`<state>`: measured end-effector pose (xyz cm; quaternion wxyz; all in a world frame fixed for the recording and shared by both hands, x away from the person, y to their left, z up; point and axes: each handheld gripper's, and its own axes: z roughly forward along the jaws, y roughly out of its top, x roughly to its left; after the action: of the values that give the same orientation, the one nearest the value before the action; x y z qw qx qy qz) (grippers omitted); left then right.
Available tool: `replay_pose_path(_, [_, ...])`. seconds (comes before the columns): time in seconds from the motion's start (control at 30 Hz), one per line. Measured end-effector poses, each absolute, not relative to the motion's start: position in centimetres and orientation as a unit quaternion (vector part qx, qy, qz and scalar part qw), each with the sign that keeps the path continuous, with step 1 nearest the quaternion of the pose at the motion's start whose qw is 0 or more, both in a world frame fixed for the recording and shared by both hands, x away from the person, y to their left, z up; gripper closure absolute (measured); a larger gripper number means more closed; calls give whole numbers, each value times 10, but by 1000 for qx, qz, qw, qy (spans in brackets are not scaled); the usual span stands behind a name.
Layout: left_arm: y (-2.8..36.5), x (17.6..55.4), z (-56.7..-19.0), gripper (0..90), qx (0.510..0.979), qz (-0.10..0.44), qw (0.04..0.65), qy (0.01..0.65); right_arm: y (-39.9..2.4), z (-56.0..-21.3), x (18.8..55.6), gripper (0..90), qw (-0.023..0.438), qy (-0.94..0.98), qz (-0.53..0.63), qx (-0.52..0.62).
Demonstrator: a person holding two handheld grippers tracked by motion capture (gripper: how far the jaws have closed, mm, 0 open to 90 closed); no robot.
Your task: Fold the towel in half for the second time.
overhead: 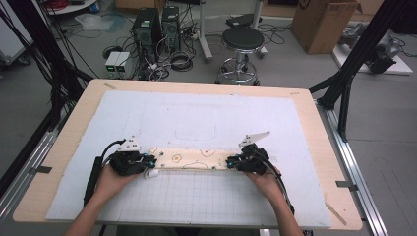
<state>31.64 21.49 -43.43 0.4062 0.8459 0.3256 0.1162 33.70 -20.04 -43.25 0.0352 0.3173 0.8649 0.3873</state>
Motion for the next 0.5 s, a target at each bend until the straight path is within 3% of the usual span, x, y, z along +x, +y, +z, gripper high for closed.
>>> replay_pose_path(0.3, [214,316,-433,756,844,118,408,329,-210,-434,332,725,43,860,397,318])
replay_pose_path(0.5, [224,320,-423,652,810,121,447,359,-218,-415,335,633,65,834,435,334])
